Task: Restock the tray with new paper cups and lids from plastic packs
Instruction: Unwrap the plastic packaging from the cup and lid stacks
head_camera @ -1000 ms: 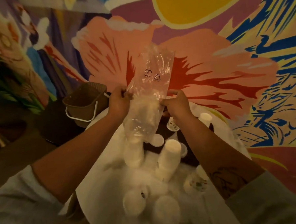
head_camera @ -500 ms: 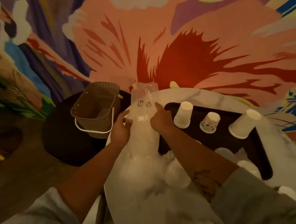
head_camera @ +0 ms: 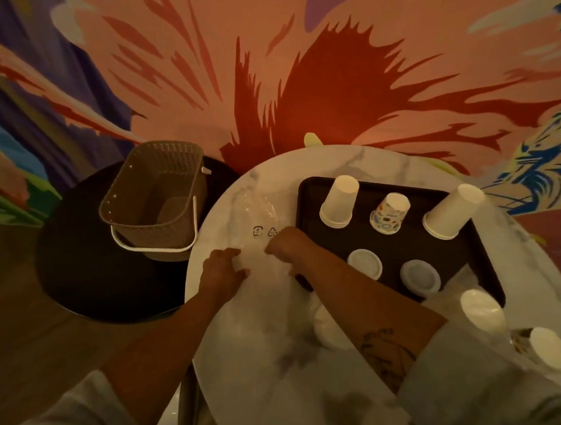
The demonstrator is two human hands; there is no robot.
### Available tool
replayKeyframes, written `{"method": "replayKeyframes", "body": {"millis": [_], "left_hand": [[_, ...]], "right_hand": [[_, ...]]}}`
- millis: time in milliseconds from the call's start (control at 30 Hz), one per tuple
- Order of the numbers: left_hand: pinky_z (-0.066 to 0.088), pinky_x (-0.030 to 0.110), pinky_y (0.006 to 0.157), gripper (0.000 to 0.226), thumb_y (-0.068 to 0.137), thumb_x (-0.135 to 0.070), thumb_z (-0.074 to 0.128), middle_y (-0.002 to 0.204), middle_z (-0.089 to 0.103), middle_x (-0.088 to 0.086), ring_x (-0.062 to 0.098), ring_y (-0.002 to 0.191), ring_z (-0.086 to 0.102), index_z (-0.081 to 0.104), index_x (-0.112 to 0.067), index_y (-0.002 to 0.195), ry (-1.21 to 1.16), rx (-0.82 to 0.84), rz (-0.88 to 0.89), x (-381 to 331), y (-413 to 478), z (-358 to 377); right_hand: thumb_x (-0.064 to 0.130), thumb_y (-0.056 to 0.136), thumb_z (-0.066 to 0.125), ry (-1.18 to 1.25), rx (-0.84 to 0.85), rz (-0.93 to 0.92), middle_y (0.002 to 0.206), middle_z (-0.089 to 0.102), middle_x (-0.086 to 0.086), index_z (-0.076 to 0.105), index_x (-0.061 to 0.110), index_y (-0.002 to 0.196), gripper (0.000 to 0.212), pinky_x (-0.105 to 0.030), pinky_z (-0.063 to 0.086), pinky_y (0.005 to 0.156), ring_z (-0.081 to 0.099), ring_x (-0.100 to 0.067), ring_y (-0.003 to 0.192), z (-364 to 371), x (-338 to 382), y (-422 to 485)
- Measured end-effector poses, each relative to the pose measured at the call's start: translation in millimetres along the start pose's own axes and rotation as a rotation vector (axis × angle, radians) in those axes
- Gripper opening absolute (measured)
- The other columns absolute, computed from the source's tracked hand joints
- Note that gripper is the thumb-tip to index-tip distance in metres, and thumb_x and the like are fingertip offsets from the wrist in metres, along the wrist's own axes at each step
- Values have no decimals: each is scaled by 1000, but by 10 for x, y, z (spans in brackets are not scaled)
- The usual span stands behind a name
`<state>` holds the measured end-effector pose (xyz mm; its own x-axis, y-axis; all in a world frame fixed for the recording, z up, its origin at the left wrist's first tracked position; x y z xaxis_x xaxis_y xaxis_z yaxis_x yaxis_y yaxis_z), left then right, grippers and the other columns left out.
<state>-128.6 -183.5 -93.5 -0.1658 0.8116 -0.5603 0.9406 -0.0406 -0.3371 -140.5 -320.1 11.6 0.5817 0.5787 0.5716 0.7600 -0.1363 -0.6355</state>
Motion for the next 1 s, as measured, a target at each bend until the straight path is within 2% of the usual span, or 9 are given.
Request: {"method": "replayKeyframes", "body": {"millis": [100, 200, 400, 533, 633, 733, 800, 900, 1000], "left_hand": [[35, 41, 104, 44, 84, -27, 65, 136, 40, 12, 32, 125, 41, 53, -16, 125, 19, -113, 17, -185, -33, -106], [40, 39, 101, 37, 84, -24, 66, 129, 49, 12, 30, 118, 50, 59, -14, 119, -50, -212, 167, -522, -85, -234], [40, 20, 85, 27, 89, -21, 59, 122, 58, 4, 16, 103, 57, 59, -16, 115, -144, -227, 456, -1441, -481, -307], [35, 11, 76, 24, 88, -18, 60, 115, 56, -1, 5, 92, 47, 58, -15, 112, -201, -180, 592, -1948, -944, -137], [36, 8, 77, 26, 88, -16, 61, 110, 50, -8, 4, 96, 47, 57, -14, 114, -250, -99, 640, -2159, -1295, 65], [34, 16, 93, 32, 88, -18, 61, 123, 54, 1, 14, 112, 52, 54, -15, 119, -152, 38, 658, -2273, -1535, 360], [32, 16, 91, 33, 89, -19, 59, 125, 54, 4, 16, 115, 51, 53, -15, 122, -65, 95, 647, -2324, -1611, 541], [33, 17, 88, 32, 91, -18, 55, 125, 54, 5, 17, 113, 51, 53, -14, 123, -20, 165, 592, -2385, -1678, 727], [34, 19, 88, 31, 92, -14, 53, 123, 57, 8, 20, 113, 52, 54, -11, 123, -44, 192, 552, -2373, -1742, 851]], "right_hand": [[16, 92, 55, 36, -28, -64, 136, 46, -18, 45, 0, 129, 42, -42, 46, 100, 47, -36, 123, -124, 50, -157], [19, 94, 52, 3, -123, -179, 137, 47, -16, 47, 1, 130, 41, -35, 40, 106, 46, -30, 124, -346, 15, -296], [26, 89, 60, -40, -466, -348, 126, 56, -5, 55, 13, 124, 38, -25, 39, 89, 53, -21, 115, -984, -551, -721], [30, 83, 66, -74, -607, -324, 121, 59, -5, 57, 15, 122, 42, -25, 39, 88, 55, -20, 112, -1361, -1120, -1014], [29, 75, 75, -83, -515, -362, 129, 55, -4, 50, 18, 129, 60, -28, 39, 96, 50, -22, 121, -1496, -1455, -1231], [30, 68, 81, -123, -387, -319, 148, 32, -4, 24, 23, 145, 95, -37, 30, 110, 31, -24, 137, -1445, -1738, -1342], [33, 64, 83, -154, -386, -283, 152, 24, -6, 17, 25, 146, 106, -43, 27, 114, 25, -26, 140, -1378, -1929, -1291], [32, 71, 78, -226, -563, -335, 143, 36, -7, 31, 17, 140, 85, -30, 32, 107, 36, -22, 132, -1262, -2170, -1163], [26, 71, 79, 79, -736, -394, 129, 51, -11, 44, 9, 129, 69, -23, 38, 98, 51, -22, 117, -1116, -2360, -1120]]}}
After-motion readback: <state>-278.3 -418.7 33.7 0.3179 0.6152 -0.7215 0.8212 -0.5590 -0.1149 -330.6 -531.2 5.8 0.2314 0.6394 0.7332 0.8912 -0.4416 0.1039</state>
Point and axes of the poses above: each hand's wrist, its own y-axis towards the middle knuckle, its own z-axis out of the palm, x = y × z, the point moved 1 cm from there along y, towards the middle knuckle
